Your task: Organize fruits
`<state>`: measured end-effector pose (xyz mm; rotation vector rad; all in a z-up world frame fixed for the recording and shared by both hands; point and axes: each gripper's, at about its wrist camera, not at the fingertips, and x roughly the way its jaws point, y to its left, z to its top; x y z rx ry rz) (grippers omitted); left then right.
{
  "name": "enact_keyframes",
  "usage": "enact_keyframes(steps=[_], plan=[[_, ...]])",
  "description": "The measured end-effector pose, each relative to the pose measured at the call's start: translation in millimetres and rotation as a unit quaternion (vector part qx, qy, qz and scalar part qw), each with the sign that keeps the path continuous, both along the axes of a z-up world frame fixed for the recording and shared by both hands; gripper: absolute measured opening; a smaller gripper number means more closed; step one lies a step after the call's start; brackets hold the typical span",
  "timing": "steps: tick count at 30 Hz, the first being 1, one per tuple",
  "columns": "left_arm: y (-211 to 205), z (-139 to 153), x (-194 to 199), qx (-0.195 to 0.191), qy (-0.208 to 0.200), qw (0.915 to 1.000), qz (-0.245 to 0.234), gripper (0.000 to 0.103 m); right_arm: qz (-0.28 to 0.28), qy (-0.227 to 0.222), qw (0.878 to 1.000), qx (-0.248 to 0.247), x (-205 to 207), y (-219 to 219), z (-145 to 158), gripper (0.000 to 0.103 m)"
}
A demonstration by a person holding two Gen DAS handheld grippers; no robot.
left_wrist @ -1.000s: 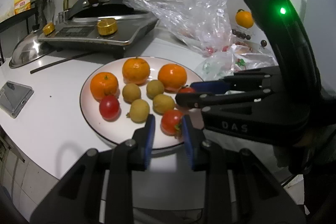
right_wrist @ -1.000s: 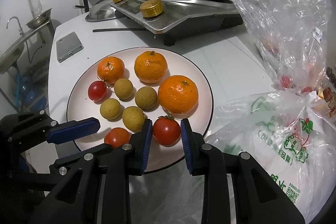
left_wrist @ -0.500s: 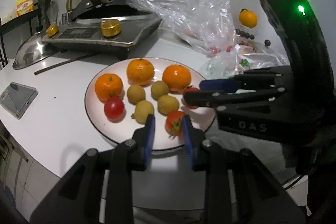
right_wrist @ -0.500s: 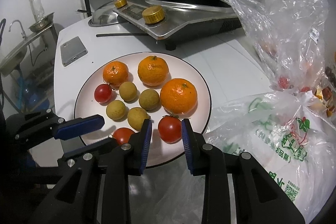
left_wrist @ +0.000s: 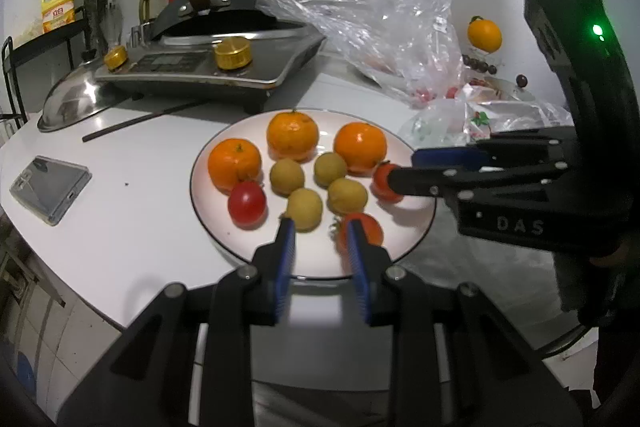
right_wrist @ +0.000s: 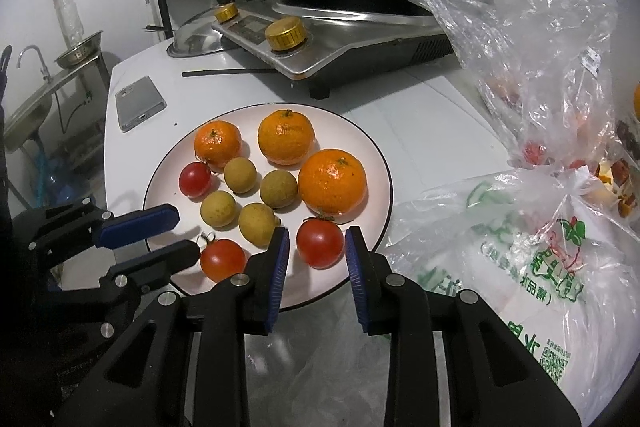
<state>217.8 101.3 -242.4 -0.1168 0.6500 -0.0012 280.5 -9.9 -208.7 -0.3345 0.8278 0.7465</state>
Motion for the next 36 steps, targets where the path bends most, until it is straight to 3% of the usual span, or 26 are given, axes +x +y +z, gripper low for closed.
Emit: enact_keyframes(steps=[14, 16, 21, 25, 28, 36], plan=[[1.5, 3.6, -5.8, 0.005, -0.001, 1.0000, 0.008, 0.028, -0.003, -0.004, 1.000, 0.005, -8.7, -6.5, 4.9, 0.031], [1.3, 6.2, -8.6, 0.005, -0.004, 0.9999, 0.010, 0.035, -0.003, -0.006, 1.000, 0.007, -10.2, -7.3, 7.1, 0.031], [-2.2, 14.5, -15.2, 0.011, -0.012, 0.9998, 0.012, 0.037, -0.008, -0.012, 1.000, 0.014, -14.7, -12.7, 14.6, 0.031], [-5.5, 23.4, -24.9, 0.011, -0.023, 0.9995, 0.017, 0.052, -0.012, -0.019, 1.000, 0.020, -20.2, -19.3, 21.8, 0.032], [-8.4, 31.1, -32.8, 0.014, -0.033, 0.9992, 0.020, 0.053, -0.015, -0.027, 0.999, 0.027, -26.3, -25.4, 29.1, 0.041], [-18.0, 48.0, -54.9, 0.022, -0.054, 0.9979, 0.026, 0.056, -0.021, -0.046, 0.998, 0.043, -46.9, -41.2, 48.9, 0.041]])
